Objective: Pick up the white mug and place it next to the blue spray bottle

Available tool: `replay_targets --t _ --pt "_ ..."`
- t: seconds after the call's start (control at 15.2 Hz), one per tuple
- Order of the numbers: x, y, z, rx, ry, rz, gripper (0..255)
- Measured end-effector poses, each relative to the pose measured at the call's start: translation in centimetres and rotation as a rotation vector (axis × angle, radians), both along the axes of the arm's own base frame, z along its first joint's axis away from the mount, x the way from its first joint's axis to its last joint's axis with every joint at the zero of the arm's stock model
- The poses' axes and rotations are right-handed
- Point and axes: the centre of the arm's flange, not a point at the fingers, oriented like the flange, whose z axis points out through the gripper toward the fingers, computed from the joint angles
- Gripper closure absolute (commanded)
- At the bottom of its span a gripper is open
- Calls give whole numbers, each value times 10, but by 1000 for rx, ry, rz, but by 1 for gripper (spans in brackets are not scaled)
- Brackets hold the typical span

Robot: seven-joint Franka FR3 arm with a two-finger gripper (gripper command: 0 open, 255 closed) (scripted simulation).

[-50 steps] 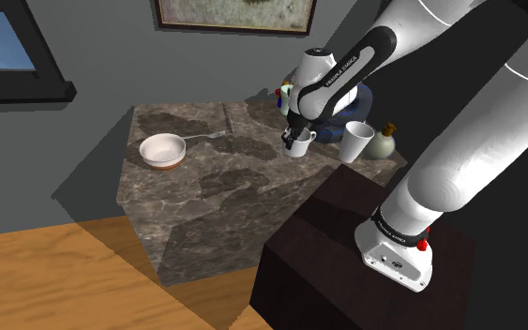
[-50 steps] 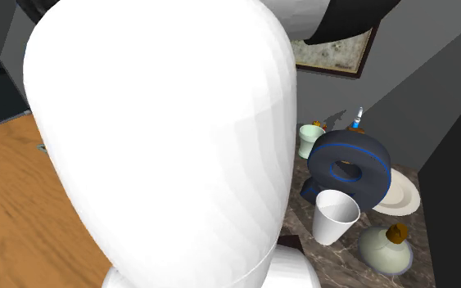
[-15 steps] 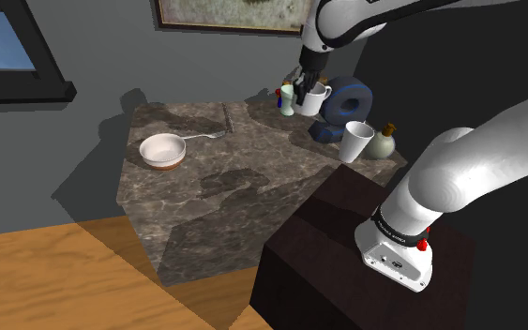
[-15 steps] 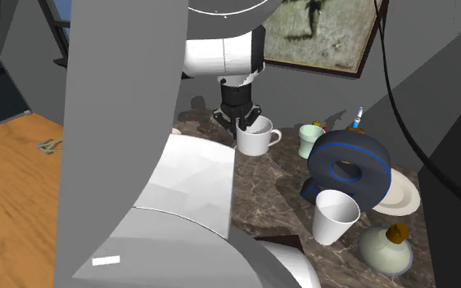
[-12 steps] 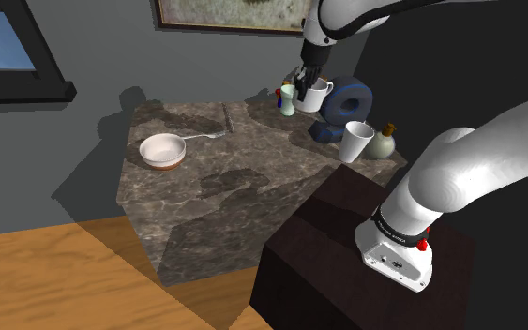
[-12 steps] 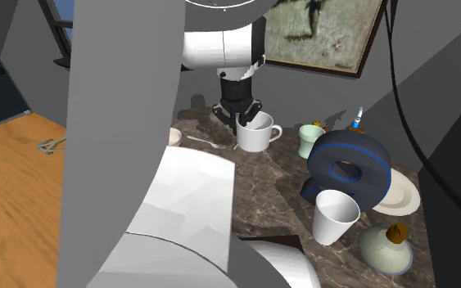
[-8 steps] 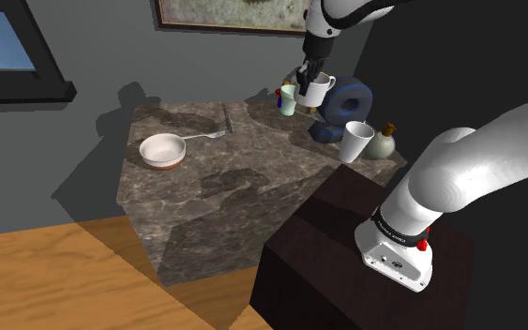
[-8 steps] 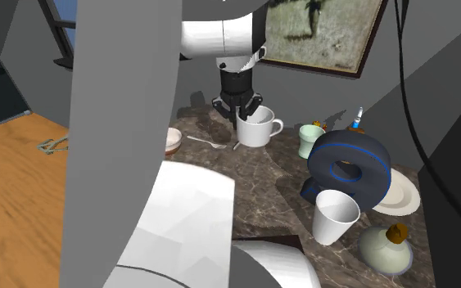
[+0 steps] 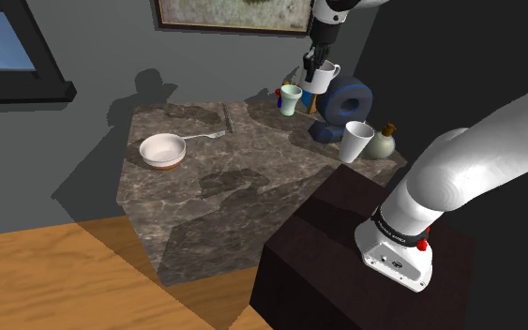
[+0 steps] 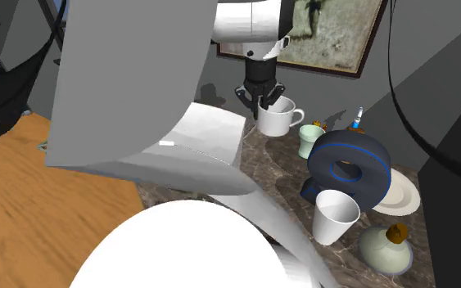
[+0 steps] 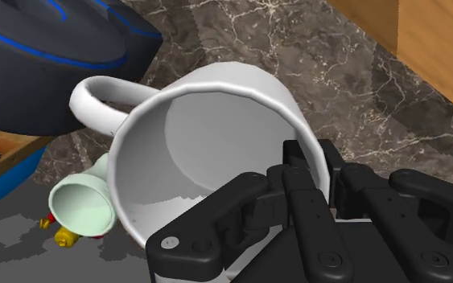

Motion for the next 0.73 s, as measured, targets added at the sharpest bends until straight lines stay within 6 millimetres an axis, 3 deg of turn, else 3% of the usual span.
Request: replay_targets --t 0.73 --pt "45 -137 -1 0 0 -1 255"
